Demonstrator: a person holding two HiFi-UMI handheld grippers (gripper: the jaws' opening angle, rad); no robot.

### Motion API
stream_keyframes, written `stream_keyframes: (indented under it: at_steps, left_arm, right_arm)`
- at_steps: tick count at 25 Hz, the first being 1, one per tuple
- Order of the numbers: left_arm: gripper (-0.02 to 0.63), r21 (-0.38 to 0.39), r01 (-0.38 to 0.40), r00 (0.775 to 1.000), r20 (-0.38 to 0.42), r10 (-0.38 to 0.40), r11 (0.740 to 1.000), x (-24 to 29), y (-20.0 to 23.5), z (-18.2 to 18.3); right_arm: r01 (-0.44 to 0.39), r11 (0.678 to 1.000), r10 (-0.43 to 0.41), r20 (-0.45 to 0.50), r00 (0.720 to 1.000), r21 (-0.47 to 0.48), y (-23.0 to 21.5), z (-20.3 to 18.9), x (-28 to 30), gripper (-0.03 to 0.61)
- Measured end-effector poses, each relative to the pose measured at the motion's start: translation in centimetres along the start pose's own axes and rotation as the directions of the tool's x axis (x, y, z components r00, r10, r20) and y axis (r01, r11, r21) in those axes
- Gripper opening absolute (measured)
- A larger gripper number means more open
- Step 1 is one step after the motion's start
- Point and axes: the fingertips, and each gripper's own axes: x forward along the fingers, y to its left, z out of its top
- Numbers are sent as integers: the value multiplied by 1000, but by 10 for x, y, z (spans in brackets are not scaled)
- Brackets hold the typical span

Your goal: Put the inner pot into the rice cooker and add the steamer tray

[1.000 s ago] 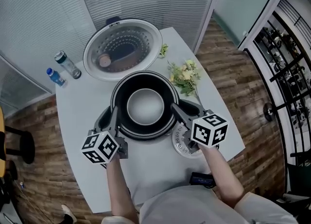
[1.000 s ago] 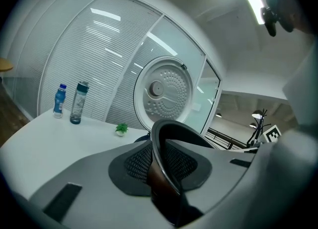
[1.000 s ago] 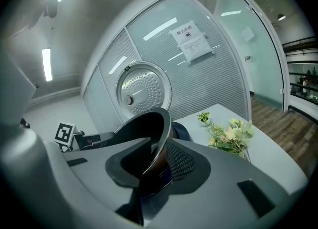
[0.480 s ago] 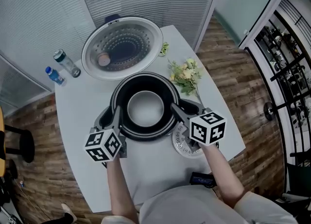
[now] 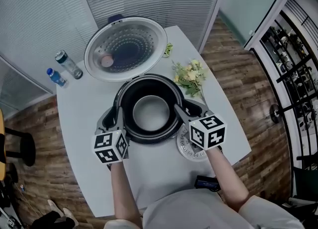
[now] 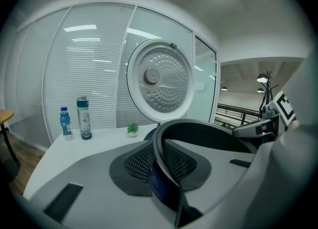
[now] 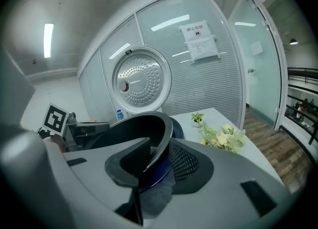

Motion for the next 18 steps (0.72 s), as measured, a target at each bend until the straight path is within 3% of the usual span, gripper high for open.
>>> stream_keyframes:
  at_steps: [18]
  left_arm:
    - [92, -120, -66, 996, 46, 72, 991, -42, 8, -12]
  right_arm:
    - [100, 994, -102, 62, 993, 44, -23, -8, -44, 117]
